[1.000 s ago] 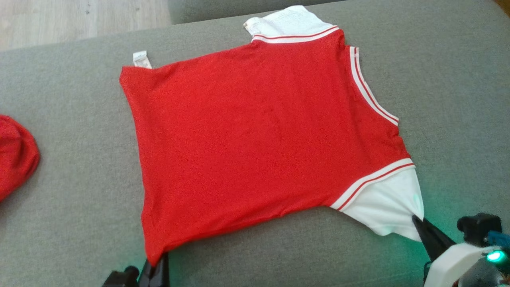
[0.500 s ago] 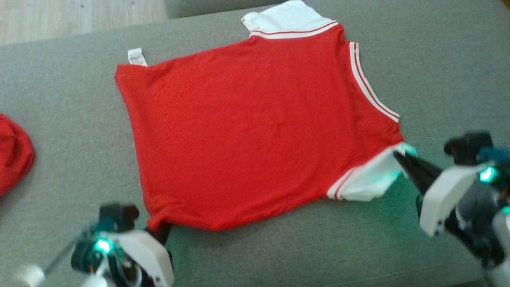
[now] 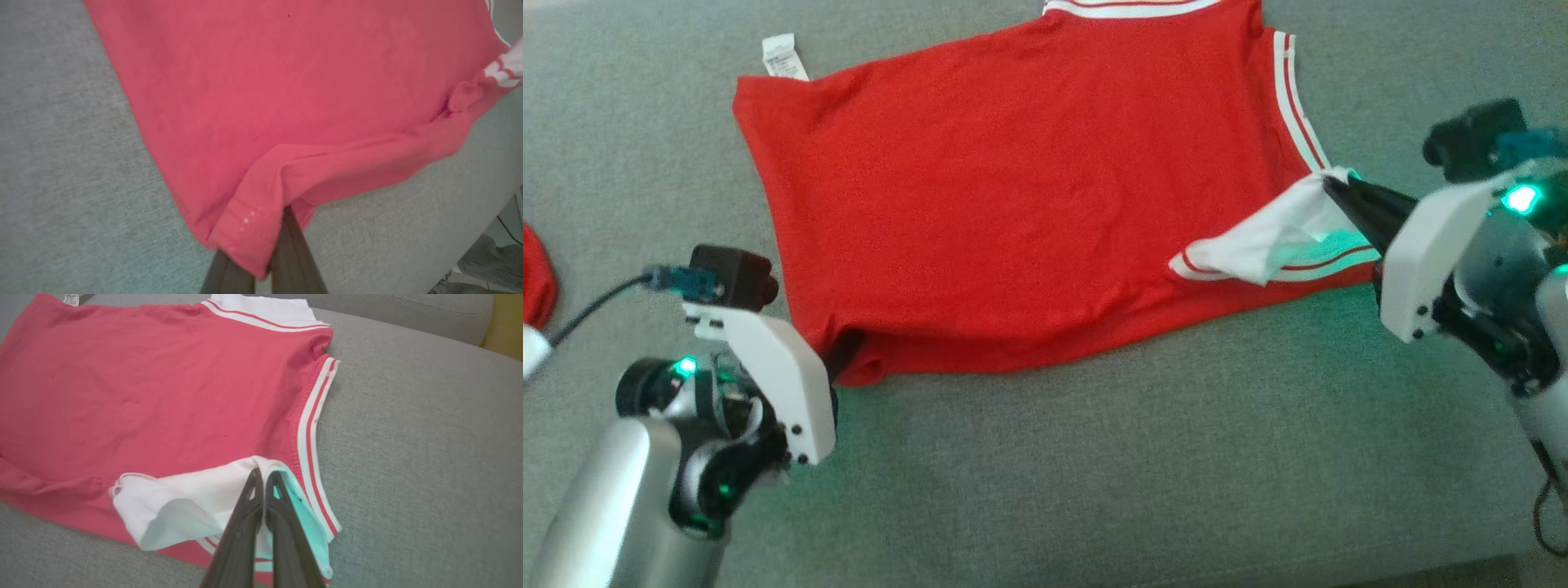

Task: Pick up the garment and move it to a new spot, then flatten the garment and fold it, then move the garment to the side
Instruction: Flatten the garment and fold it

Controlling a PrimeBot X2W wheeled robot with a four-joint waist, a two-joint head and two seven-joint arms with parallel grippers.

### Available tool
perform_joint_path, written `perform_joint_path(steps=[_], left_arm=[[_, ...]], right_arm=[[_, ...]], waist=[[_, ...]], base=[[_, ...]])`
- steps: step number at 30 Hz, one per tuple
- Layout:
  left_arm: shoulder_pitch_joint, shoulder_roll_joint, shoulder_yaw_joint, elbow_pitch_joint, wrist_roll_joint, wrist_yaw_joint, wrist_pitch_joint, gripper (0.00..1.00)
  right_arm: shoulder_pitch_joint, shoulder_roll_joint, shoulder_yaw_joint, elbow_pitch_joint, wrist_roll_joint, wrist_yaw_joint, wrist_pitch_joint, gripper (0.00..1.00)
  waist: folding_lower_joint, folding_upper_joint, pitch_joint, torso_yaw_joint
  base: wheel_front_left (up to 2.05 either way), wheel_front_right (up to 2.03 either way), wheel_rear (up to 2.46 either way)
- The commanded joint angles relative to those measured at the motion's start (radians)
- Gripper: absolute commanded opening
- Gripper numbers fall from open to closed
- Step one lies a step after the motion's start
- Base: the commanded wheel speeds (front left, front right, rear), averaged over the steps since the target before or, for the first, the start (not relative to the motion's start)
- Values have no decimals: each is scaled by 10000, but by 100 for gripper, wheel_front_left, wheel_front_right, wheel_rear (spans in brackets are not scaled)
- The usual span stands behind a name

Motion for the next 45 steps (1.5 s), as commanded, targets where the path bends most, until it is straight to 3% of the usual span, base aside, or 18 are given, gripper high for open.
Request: perform_joint_path(steps=[1,7,8,9,10,11,13,14,15,19,22,29,36,45], left_arm=[[-619,440,388,-303,-150,-9,482,0],[-1397,845,80,-222,-238,-47,1732,0],[-1517,858,64,-191,-252,-42,1820,5],[-1618,855,51,-160,-261,-28,1880,21],[-1693,845,46,-137,-259,-6,1907,44],[-1730,831,48,-124,-267,15,1911,100],[-1732,817,60,-119,-285,47,1918,100],[-1701,824,70,-139,-305,67,1935,100],[-1642,852,90,-182,-335,74,1953,100],[-1303,1042,432,-495,-530,133,1858,100],[-778,1147,974,-1024,-486,166,1049,100],[825,270,885,-2041,44,355,-897,100],[1365,-509,250,-1511,1155,580,-2603,100],[1014,-797,-144,-432,1554,474,-3346,100]], right_arm=[[-483,-300,318,-70,143,-7,74,0],[-1360,-292,939,749,295,-7,-168,0],[-1462,-265,1017,873,312,-7,-234,0],[-1555,-224,1084,984,336,-7,-319,0],[-1643,-175,1116,1101,340,-7,-447,0],[-1713,-132,1164,1221,335,-7,-552,0],[-1771,-88,1201,1316,340,-7,-680,6],[-1816,-47,1229,1386,355,-7,-845,71],[-1835,-11,1199,1504,379,-7,-971,100],[-1756,-68,1088,1725,493,-7,-1384,100],[-1339,-287,791,1513,526,-7,-1826,100],[317,-766,-76,638,-155,-7,-2039,100],[1438,-218,-889,303,-944,-7,-1956,100],[1489,305,-1296,652,-1535,-7,-1628,100]], waist=[[-3,0,139,-3],[-3,0,313,48],[-3,0,328,48],[-3,0,339,44],[-3,0,342,35],[-3,0,341,23],[-3,0,338,8],[-3,0,330,-4],[-3,0,315,-14],[-3,0,191,-8],[-3,0,70,-10],[-3,0,259,99],[-3,0,530,198],[-3,0,609,378]], base=[[0,0,0],[0,0,0],[0,0,0],[0,0,0],[0,0,0],[0,0,0],[0,0,0],[0,0,0],[0,0,0],[0,0,0],[0,0,0],[0,0,0],[0,0,0],[0,0,0]])
